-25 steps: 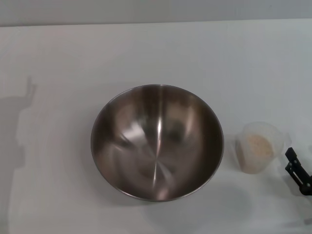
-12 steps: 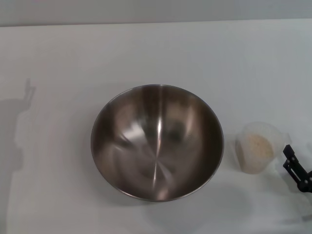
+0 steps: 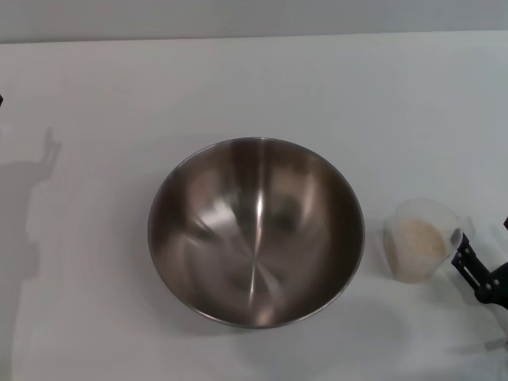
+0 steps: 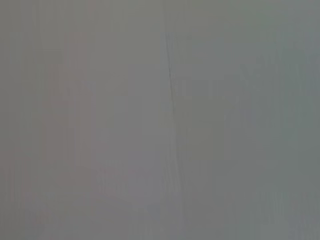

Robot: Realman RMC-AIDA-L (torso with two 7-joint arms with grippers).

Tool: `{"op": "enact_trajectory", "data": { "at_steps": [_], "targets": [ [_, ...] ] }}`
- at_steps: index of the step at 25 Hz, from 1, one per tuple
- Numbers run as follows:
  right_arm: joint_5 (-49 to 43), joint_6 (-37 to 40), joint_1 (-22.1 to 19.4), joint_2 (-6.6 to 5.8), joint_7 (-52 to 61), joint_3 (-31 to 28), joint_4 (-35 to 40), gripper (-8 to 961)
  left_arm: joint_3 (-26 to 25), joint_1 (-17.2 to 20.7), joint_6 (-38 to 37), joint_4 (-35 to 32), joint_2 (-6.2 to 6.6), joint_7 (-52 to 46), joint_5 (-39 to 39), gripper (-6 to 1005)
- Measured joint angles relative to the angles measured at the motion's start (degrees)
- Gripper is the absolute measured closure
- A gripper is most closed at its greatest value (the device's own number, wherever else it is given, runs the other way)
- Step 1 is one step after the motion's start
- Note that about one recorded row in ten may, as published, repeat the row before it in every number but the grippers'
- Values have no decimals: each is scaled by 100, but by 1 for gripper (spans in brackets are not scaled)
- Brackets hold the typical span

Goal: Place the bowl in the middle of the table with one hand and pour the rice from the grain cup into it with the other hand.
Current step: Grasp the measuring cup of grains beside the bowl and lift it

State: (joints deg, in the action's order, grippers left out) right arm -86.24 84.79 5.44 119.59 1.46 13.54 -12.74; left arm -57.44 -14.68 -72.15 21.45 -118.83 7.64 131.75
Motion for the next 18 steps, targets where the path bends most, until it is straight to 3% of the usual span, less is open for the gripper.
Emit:
{"op": "enact_trajectory", "data": {
  "at_steps": [18],
  "targets": [
    [2,59,96,-3,-8,-1,0,155,23,11,-1,-9,0,0,0,152]
  ]
}}
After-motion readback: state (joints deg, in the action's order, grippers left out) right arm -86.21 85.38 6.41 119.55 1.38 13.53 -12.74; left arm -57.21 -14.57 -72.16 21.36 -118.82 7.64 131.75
